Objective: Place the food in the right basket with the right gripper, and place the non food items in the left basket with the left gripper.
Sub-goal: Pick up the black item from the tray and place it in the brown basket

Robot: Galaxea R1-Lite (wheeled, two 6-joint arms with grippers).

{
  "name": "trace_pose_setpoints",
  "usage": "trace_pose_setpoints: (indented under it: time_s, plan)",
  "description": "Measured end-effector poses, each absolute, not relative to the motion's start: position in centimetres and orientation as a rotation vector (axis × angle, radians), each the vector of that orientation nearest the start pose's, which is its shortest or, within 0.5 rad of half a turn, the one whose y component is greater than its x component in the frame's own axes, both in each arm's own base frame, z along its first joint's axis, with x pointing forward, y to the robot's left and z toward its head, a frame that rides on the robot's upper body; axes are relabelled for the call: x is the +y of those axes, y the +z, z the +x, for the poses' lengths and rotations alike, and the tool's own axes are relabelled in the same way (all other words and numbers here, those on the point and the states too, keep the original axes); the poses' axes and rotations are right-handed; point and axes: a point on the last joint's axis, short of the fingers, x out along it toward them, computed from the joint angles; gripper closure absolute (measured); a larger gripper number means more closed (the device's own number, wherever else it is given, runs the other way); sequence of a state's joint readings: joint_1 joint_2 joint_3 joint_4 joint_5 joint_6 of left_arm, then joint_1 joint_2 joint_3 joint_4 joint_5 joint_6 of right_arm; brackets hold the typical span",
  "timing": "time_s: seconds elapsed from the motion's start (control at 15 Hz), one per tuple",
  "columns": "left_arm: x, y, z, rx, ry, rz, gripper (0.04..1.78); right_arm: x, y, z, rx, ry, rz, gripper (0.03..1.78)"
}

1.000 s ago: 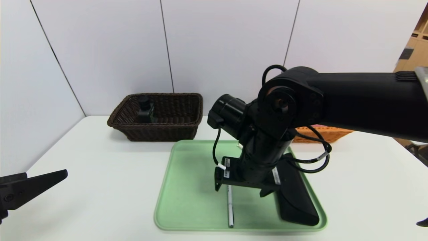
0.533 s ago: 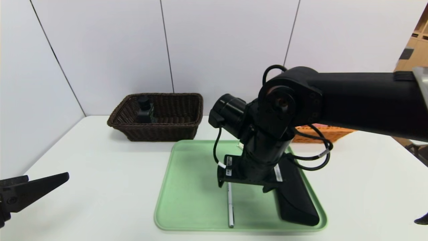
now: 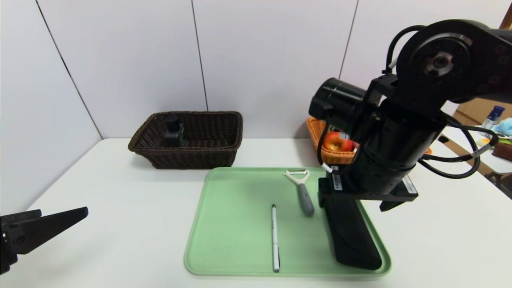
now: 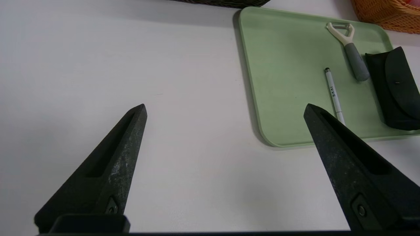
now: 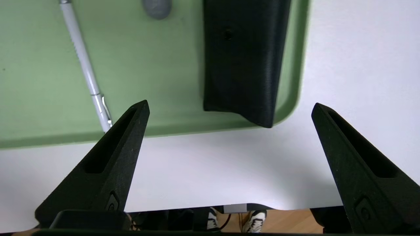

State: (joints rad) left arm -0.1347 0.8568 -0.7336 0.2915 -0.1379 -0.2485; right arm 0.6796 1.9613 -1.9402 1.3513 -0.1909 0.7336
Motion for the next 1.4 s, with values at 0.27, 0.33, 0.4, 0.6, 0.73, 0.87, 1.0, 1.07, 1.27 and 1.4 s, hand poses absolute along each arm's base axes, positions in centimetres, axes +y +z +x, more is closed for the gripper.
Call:
trace_pose_setpoints:
  time_s: [0.27,0.33,0.4,0.6,0.73,0.87,1.0,1.07,1.27,1.4]
  plan:
    - [-1.4,24.0,8.1,0.451,-0.217,-0.235,0.13,17.5,23.7,25.1,1.382,-0.104,0.076,0.11]
    - [-1.4,23.9,8.1,0.452,-0.216,-0.234,0.13,17.2,23.2,25.3,1.407,-0.113,0.077,0.11]
    - [-1.4,23.9,8.1,0.452,-0.215,-0.233,0.13,16.9,22.7,25.5,1.420,-0.119,0.080,0.11]
    - [-1.4,23.9,8.1,0.451,-0.217,-0.224,0.13,16.9,21.6,26.1,1.408,-0.108,0.101,0.11]
    - [-1.4,24.0,8.1,0.449,-0.217,-0.222,0.13,17.0,21.5,26.1,1.422,-0.082,0.101,0.11]
    - [-1.4,23.9,8.0,0.449,-0.216,-0.222,0.13,17.0,21.3,26.2,1.431,-0.080,0.096,0.11]
    - [-1.4,23.9,7.8,0.446,-0.218,-0.222,0.13,17.1,20.9,26.5,1.432,-0.077,0.097,0.11]
    - [-1.3,23.9,7.7,0.445,-0.217,-0.222,0.13,17.3,20.7,26.8,1.423,-0.071,0.103,0.11]
    - [-1.3,23.9,7.4,0.436,-0.217,-0.222,0.13,17.7,19.9,27.4,1.436,-0.055,0.108,0.11]
    - [-1.3,23.9,7.2,0.430,-0.218,-0.223,0.13,17.3,19.2,27.8,1.455,-0.059,0.096,0.11]
